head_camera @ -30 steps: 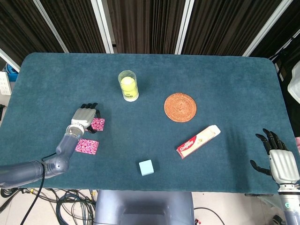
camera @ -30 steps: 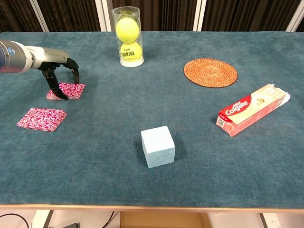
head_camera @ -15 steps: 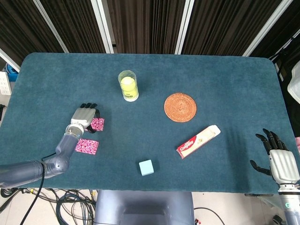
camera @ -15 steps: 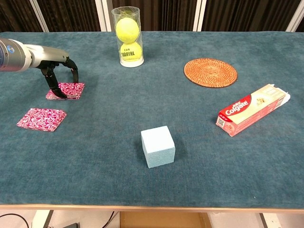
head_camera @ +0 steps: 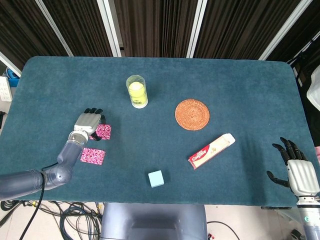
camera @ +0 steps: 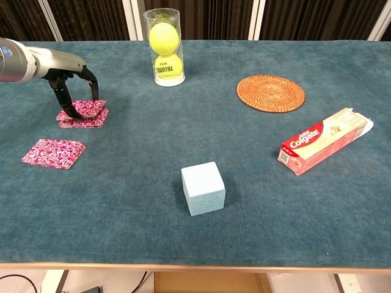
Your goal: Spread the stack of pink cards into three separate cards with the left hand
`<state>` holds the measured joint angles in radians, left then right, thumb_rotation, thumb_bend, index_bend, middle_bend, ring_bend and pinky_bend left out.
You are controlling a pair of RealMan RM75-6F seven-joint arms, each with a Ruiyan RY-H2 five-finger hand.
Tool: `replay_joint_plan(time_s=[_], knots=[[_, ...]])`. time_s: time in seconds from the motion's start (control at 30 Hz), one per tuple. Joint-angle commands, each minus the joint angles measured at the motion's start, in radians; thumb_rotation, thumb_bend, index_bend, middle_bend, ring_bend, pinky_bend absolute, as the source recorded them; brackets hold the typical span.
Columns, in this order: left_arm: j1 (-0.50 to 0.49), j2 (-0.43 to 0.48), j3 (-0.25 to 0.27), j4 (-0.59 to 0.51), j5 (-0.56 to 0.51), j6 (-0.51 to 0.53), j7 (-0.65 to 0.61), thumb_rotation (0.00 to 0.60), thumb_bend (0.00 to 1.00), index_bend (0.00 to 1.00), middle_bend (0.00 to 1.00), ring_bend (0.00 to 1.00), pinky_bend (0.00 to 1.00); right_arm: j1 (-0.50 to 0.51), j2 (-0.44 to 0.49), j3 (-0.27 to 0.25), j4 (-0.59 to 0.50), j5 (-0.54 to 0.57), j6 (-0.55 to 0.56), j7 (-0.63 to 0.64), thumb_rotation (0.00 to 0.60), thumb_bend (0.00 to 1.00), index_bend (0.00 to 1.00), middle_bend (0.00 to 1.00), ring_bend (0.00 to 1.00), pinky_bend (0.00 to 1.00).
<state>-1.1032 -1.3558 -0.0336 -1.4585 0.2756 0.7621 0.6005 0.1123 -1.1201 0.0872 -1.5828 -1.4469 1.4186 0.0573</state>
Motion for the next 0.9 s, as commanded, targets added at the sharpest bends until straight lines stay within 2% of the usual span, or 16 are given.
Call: replay_joint_plan(time_s=[0.03, 0.23, 0.53, 0.7, 0.9], knots=[[-0.009, 0.009, 0.004, -0.011, -0.016, 0.005, 0.009, 0.600, 0.33, 0.50, 0.16, 0.00, 0.00, 0.000, 0.001, -0.001, -0.001, -0.002, 0.000, 0.002, 0.600, 0.21, 0.18, 0.04, 0.05, 0.19], [-0.031, 0.020, 0.015, -0.011, -0.050, 0.019, 0.039, 0.600, 0.33, 0.51, 0.16, 0.00, 0.00, -0.005, 0.000, -0.004, -0.001, -0.003, 0.006, 0.003, 0.600, 0.21, 0.19, 0.04, 0.05, 0.19], [-0.070, -0.027, -0.004, 0.173, -0.096, -0.032, 0.061, 0.600, 0.33, 0.52, 0.16, 0.00, 0.00, -0.002, -0.002, -0.003, -0.002, 0.005, -0.003, -0.010, 0.600, 0.21, 0.19, 0.04, 0.05, 0.19], [-0.081, -0.079, -0.031, 0.297, -0.077, -0.105, 0.034, 0.600, 0.33, 0.52, 0.17, 0.00, 0.00, 0.003, -0.002, 0.002, -0.003, 0.018, -0.013, -0.021, 0.600, 0.21, 0.19, 0.04, 0.05, 0.19], [-0.083, -0.129, -0.038, 0.380, -0.040, -0.153, 0.012, 0.600, 0.33, 0.53, 0.17, 0.00, 0.00, 0.005, -0.003, 0.005, -0.003, 0.033, -0.022, -0.032, 0.600, 0.21, 0.19, 0.04, 0.05, 0.19]])
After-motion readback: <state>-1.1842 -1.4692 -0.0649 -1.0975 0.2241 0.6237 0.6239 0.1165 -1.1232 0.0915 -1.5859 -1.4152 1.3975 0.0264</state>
